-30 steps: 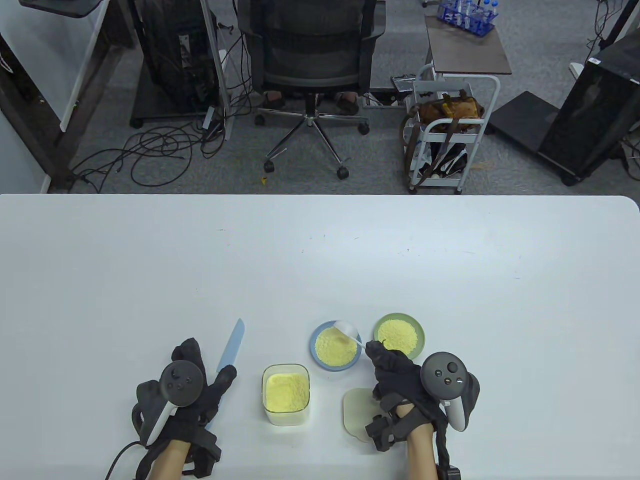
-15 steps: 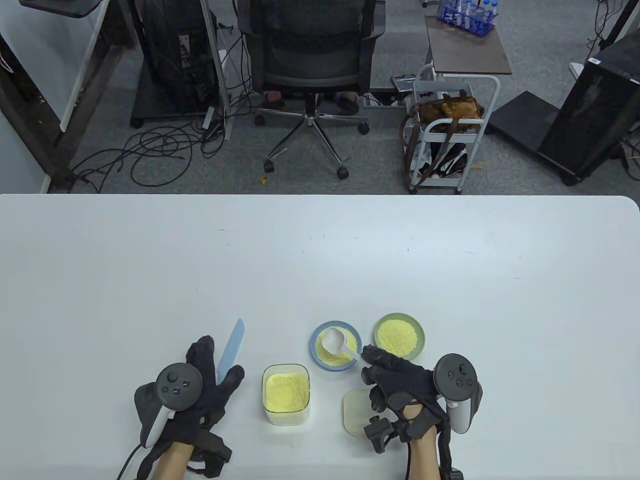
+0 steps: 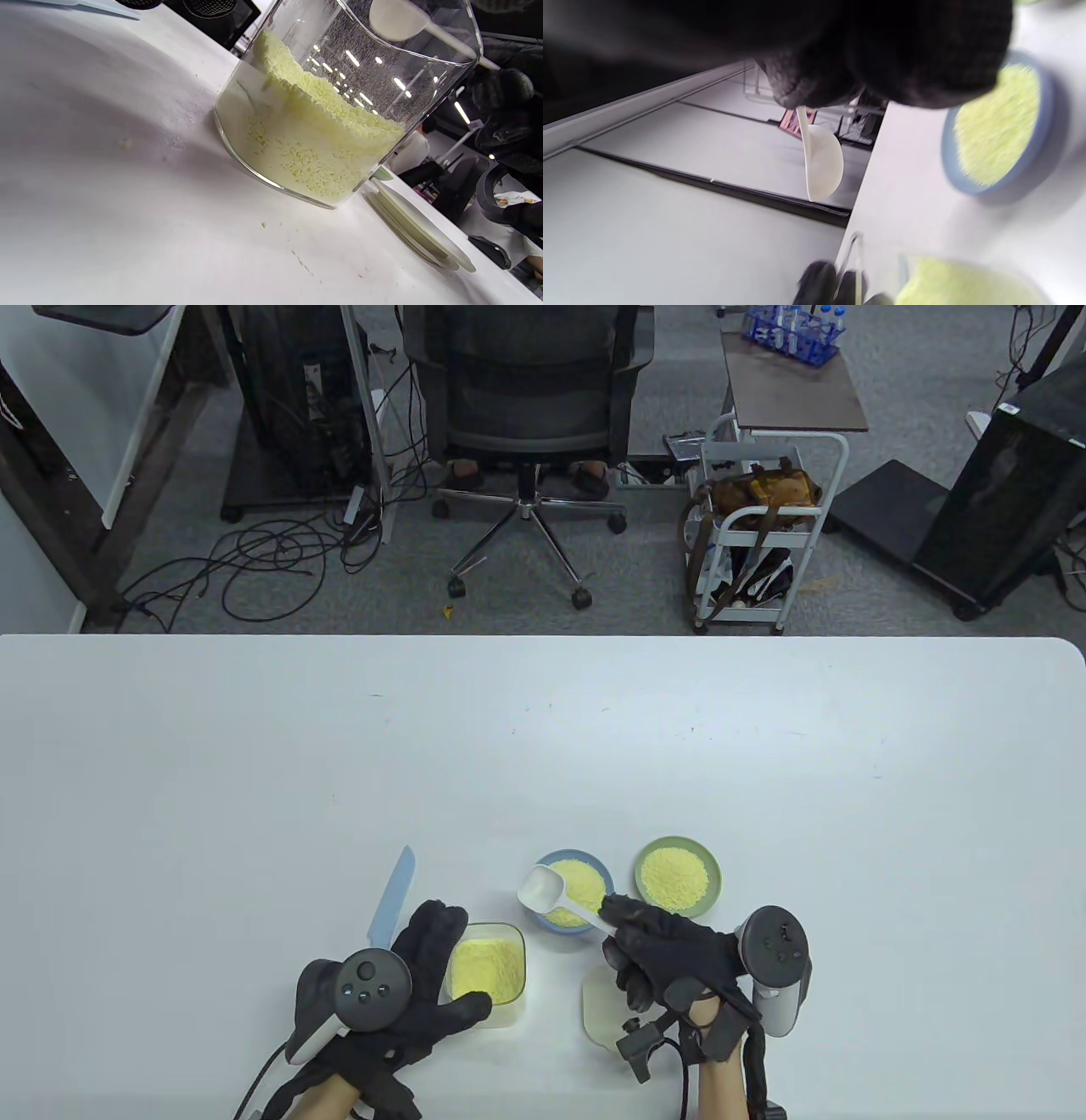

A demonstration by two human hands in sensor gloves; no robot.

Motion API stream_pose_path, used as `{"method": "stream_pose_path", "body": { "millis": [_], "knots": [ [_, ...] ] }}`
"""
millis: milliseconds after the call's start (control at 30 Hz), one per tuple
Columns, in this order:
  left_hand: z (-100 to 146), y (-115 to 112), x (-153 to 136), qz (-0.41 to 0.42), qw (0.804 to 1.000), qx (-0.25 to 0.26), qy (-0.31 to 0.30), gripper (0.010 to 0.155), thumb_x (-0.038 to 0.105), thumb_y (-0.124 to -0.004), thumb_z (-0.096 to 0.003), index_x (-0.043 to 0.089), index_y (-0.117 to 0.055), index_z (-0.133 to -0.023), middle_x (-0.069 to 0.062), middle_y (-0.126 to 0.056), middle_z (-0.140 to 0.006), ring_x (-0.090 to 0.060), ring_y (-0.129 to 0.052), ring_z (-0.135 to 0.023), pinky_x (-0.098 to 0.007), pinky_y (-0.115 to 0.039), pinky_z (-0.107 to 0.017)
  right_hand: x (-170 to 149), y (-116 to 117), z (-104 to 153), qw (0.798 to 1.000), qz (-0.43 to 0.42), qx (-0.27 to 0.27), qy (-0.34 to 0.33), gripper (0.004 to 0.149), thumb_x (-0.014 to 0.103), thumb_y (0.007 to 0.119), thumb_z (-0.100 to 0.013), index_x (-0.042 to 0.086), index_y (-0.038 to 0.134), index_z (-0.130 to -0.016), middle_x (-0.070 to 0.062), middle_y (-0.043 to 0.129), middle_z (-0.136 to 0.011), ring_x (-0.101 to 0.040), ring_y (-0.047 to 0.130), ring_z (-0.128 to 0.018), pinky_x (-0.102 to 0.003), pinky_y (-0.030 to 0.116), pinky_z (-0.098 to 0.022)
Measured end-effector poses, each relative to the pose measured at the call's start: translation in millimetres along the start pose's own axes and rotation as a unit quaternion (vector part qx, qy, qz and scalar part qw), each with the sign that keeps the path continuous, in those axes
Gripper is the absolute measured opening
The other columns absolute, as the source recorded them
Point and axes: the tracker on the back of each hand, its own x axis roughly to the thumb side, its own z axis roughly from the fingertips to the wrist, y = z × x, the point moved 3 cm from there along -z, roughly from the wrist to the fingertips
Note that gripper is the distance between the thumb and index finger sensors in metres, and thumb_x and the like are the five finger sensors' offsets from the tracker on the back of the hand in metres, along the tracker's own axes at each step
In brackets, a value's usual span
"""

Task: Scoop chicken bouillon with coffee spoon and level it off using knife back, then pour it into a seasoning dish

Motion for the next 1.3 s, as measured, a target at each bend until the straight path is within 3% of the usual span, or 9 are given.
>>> {"method": "stream_pose_path", "body": {
  "millis": [200, 400, 533, 633, 833, 1300],
  "knots": [
    [-2, -2, -2, 0.012, 1.0, -0.02, 0.002, 0.1, 0.079, -0.064, -0.036, 0.032, -0.016, -0.11, -0.018, -0.027, -0.12, -0.04, -0.045, -0.113, -0.064, -0.046, -0.075, 10, 22, -3, 0.994, 0.059, 0.09, -0.018, 0.043, 0.014, 0.082, -0.037, 0.0, 0.079, -0.077, -0.03, 0.085, -0.053, -0.009, 0.094, -0.013, -0.043, 0.083, -0.031],
    [-2, -2, -2, 0.012, 1.0, -0.022, 0.002, 0.1, 0.08, -0.064, -0.0352, 0.033, -0.016, -0.109, -0.018, -0.028, -0.12, -0.04, -0.045, -0.113, -0.064, -0.046, -0.075, 18, 46, -5, 0.981, 0.141, 0.135, -0.023, 0.04, 0.008, 0.084, -0.035, 0.004, 0.084, -0.075, -0.032, 0.082, -0.058, -0.015, 0.093, -0.016, -0.048, 0.08, -0.035],
    [-2, -2, -3, 0.012, 1.0, -0.023, 0.002, 0.1, 0.08, -0.064, -0.0352, 0.033, -0.016, -0.109, -0.018, -0.029, -0.12, -0.04, -0.046, -0.113, -0.064, -0.046, -0.075, 25, 60, -6, 0.956, 0.258, 0.134, -0.041, 0.039, 0.008, 0.084, -0.035, 0.007, 0.086, -0.074, -0.03, 0.082, -0.061, -0.017, 0.093, -0.018, -0.049, 0.079, -0.037],
    [-2, -2, -3, 0.016, 1.0, -0.027, 0.002, 0.1, 0.079, -0.064, -0.0355, 0.033, -0.015, -0.109, -0.018, -0.029, -0.12, -0.04, -0.046, -0.113, -0.064, -0.046, -0.075, 30, 70, -7, 0.948, 0.287, 0.118, -0.07, 0.038, 0.006, 0.085, -0.035, 0.008, 0.087, -0.073, -0.03, 0.082, -0.062, -0.019, 0.092, -0.018, -0.051, 0.077, -0.039],
    [-3, -2, -3, 0.022, 0.999, -0.03, 0.004, 0.099, 0.079, -0.065, -0.0356, 0.034, -0.016, -0.109, -0.018, -0.03, -0.12, -0.039, -0.045, -0.113, -0.064, -0.046, -0.075, 43, 89, -7, 0.91, 0.385, 0.116, -0.102, 0.038, 0.007, 0.085, -0.033, 0.011, 0.089, -0.071, -0.028, 0.083, -0.063, -0.02, 0.091, -0.018, -0.051, 0.077, -0.039],
    [-3, -1, -4, 0.021, 0.999, -0.029, 0.006, 0.099, 0.079, -0.065, -0.0354, 0.034, -0.016, -0.109, -0.017, -0.031, -0.12, -0.039, -0.046, -0.113, -0.063, -0.046, -0.075, 46, 101, -14, 0.909, 0.384, 0.158, -0.04, 0.038, 0.005, 0.085, -0.032, 0.007, 0.089, -0.07, -0.03, 0.084, -0.061, -0.016, 0.09, -0.011, -0.047, 0.081, -0.031]
  ]
}}
